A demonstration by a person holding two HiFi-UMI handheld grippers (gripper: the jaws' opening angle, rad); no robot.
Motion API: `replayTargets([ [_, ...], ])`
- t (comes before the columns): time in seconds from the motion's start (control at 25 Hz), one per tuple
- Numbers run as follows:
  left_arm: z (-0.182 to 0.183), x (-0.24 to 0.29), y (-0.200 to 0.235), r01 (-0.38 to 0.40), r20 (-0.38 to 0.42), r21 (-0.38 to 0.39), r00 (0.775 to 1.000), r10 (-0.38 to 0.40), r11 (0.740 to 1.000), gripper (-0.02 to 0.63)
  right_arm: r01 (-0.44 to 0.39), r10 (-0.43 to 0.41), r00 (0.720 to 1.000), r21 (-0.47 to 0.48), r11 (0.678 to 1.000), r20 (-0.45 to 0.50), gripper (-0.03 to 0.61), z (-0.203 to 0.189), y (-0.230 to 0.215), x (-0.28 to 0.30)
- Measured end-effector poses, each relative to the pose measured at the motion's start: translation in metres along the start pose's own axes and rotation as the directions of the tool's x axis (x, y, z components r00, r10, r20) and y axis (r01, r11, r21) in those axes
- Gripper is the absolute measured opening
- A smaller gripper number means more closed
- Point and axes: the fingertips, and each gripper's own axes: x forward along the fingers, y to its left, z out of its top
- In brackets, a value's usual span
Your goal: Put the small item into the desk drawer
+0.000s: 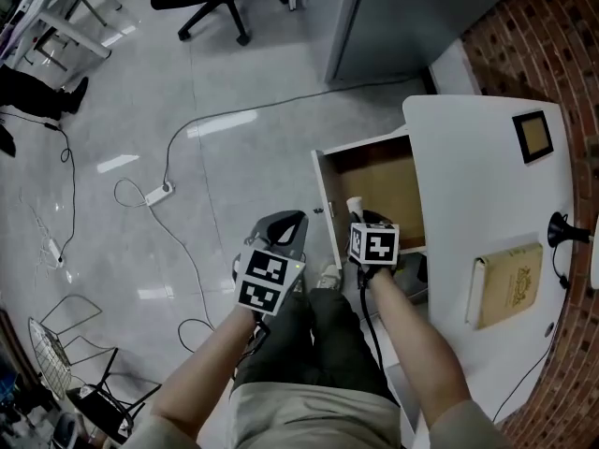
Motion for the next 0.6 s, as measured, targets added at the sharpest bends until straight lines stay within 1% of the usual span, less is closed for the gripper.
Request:
replayTargets([
  [0.12,-0.013,0.011,-0.001,0.014,-0.016,0.008,1.0,-0.013,1.0,0.003,0.011,-0.011,0.999,-0.013,1.0,-0.031,0.118,-0.007,-0.006,0.018],
  [0.32,-0.025,0.019,-0.003,0.029,-0.027,-0.034,0.999,-0.03,0.999,0.003,0.02,-0.02,0.999,0.001,1.0,-0.042,0.126,-0.013,-0.015,0.027],
  [0.52,-0.024,0.006,-0.006,0.023,-0.033,-0.032,0.999,-0.024,0.999,0.003,-0.001,0.001,1.0,0.004,1.0,-0.021,0.129,-0.015,-0.01,0.011],
  [0.6,-0.017,-0.004,-0.009,0.019,-0.026,-0.024,0.999,-0.019,1.0,0.003,-0.012,0.012,1.0,-0.006,1.0,0.008,0.114,-0.01,-0.005,-0.005],
])
